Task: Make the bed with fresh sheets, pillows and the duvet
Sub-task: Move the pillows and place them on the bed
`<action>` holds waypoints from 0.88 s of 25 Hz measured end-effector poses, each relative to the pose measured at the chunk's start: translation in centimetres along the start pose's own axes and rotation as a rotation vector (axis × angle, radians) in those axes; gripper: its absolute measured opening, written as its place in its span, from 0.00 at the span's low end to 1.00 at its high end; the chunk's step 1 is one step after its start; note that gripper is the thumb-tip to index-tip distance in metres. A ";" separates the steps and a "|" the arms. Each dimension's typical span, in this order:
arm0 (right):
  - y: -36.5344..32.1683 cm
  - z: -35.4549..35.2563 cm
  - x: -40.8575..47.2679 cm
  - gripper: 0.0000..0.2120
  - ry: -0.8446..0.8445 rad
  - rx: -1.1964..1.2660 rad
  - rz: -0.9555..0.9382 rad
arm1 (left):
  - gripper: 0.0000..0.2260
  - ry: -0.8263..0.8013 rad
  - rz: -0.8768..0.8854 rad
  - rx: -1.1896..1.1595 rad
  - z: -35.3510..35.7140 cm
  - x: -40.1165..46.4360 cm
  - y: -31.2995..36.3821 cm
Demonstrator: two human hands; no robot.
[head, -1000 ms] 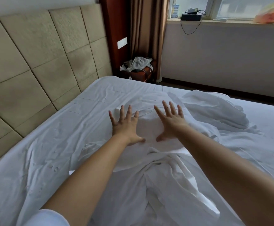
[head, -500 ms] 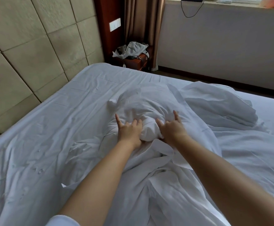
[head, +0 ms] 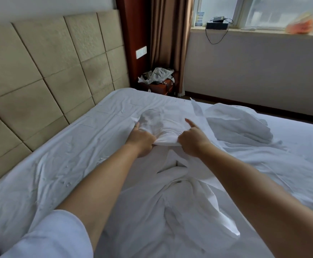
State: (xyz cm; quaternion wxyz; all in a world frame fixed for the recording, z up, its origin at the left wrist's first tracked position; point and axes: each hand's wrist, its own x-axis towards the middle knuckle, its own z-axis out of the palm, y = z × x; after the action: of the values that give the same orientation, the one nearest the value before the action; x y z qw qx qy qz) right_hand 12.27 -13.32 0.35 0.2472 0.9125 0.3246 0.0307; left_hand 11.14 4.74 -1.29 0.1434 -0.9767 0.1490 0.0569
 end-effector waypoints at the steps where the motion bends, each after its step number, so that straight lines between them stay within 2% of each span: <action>1: 0.2 -1.2 -1.3 0.18 0.021 -0.007 0.005 | 0.19 0.031 -0.001 0.005 -1.6 -1.7 0.4; 8: 1.3 -10.1 -11.6 0.15 0.170 -0.013 0.022 | 0.14 0.137 -0.142 -0.041 -12.1 -13.4 3.9; 12: 0.8 -12.4 -17.5 0.19 0.240 0.125 0.073 | 0.12 0.202 -0.163 -0.250 -15.1 -19.3 7.2; 14: -0.5 -11.3 -19.8 0.18 0.113 0.218 0.097 | 0.15 0.120 -0.189 -0.317 -13.4 -20.9 9.5; 18: -4.8 -4.2 -22.0 0.17 -0.356 0.423 0.085 | 0.18 -0.066 -0.174 -0.477 -4.6 -22.3 15.9; 22: -6.6 -0.1 -21.5 0.19 -0.734 0.572 0.080 | 0.14 -0.181 -0.187 -0.934 0.6 -23.4 17.9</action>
State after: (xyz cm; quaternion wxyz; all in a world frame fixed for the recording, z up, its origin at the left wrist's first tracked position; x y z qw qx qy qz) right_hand -8.51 -21.95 -0.45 0.0829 0.9063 0.1757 -0.3752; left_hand -16.65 -5.07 -2.94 -0.2938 -0.9369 0.0061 0.1894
